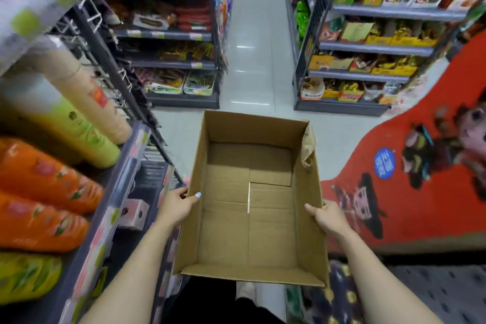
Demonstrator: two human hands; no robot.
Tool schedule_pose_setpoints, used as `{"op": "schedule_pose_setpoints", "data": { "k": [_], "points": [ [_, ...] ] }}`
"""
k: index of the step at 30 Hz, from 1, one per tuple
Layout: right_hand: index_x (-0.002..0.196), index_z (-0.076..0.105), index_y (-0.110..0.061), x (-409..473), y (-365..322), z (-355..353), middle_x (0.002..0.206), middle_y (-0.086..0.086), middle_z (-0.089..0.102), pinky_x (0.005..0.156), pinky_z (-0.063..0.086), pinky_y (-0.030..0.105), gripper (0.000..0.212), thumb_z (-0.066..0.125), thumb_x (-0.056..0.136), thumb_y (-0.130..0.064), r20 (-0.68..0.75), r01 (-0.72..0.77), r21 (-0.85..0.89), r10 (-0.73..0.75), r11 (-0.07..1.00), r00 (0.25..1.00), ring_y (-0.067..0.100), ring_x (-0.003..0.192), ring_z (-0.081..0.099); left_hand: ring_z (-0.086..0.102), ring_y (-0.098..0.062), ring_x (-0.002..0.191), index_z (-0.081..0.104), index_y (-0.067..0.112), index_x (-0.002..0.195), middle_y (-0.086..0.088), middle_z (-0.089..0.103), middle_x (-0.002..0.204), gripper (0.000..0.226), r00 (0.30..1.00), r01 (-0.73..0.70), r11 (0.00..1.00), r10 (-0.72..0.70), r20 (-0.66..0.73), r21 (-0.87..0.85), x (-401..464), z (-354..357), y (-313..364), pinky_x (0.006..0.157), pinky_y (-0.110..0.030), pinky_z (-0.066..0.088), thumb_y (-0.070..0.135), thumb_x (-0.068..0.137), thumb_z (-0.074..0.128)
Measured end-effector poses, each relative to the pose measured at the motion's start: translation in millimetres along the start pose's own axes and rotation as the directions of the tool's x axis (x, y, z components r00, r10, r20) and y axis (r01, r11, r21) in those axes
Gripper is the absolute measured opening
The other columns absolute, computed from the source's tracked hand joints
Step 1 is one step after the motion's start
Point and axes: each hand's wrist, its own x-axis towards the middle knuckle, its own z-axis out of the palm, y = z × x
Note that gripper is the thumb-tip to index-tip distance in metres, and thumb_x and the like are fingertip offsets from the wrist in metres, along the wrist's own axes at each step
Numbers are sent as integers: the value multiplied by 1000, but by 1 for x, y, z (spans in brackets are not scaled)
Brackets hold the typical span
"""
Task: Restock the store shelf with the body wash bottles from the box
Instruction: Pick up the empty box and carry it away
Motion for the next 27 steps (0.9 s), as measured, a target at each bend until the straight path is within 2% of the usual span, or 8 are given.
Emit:
{"op": "schedule_pose_setpoints", "data": {
  "k": [3, 5, 7, 9, 12, 16, 22, 27],
  "points": [
    [107, 63, -9, 47, -44, -11, 77, 2, 67, 58, 47, 22, 19, 60, 91, -19, 17, 34, -18, -33, 999, 999, 16, 68, 62, 62, -23, 101, 66, 11, 109, -3, 67, 108, 31, 999, 19, 999, -20, -27, -30, 47, 3, 29, 87, -32, 47, 31, 85, 65],
    [110, 65, -5, 81, -72, -14, 84, 5, 70, 67, 50, 26, 25, 60, 91, -21, 31, 31, -24, -30, 999, 999, 21, 76, 65, 60, -22, 101, 62, 15, 100, 0, 63, 103, 19, 1000, 22, 999, -23, -21, -43, 81, 7, 45, 86, -33, 46, 29, 86, 63],
    [116, 65, -6, 115, -100, -16, 102, 11, 72, 81, 51, 29, 32, 59, 91, -26, 40, 31, -60, -28, 998, 999, 26, 91, 66, 58, -19, 102, 60, 16, 103, 2, 61, 108, 22, 999, 33, 997, -33, -9, -72, 119, 10, 60, 86, -29, 45, 30, 87, 62],
    [118, 64, -6, 146, -134, -19, 112, 13, 70, 85, 48, 30, 34, 57, 92, -27, 61, 31, -73, -26, 997, 998, 25, 94, 63, 60, -21, 94, 64, 14, 98, -2, 63, 98, 19, 999, 46, 993, -47, 2, -105, 153, 7, 82, 77, -28, 47, 28, 86, 63],
    [115, 64, -8, 188, -188, -25, 112, 13, 69, 92, 52, 35, 30, 56, 93, -27, 79, 42, -83, -36, 996, 996, 28, 99, 64, 65, -27, 83, 64, 20, 72, -10, 69, 82, 15, 996, 89, 989, -91, -9, -121, 207, 0, 110, 81, -41, 53, 32, 81, 67],
    [93, 66, -14, 242, -261, -31, 102, 11, 72, 89, 55, 43, 15, 58, 90, -26, 98, 85, -128, -73, 988, 993, 29, 95, 68, 68, -23, 70, 71, 14, 96, -5, 72, 81, 21, 987, 151, 957, -158, -6, -248, 262, -14, 145, 57, -28, 53, 29, 82, 68],
    [97, 66, -14, 333, -376, -15, 96, 9, 72, 83, 57, 38, 15, 59, 89, -25, 207, 161, -220, -116, 962, 971, 26, 88, 70, 66, -27, 72, 70, 20, 98, -6, 72, 89, 39, 961, 207, 906, -259, -96, -369, 345, -35, 164, 57, -32, 50, 46, 70, 67],
    [96, 63, -17, 418, -494, 26, 90, 4, 70, 67, 55, 28, 12, 58, 91, -26, 372, 344, -337, -211, 876, 904, 21, 82, 67, 51, -21, 54, 68, 15, 86, 1, 58, 62, 22, 897, 225, 832, -380, -225, -508, 406, -48, 185, 47, -23, 37, 36, 82, 64]
  ]
}}
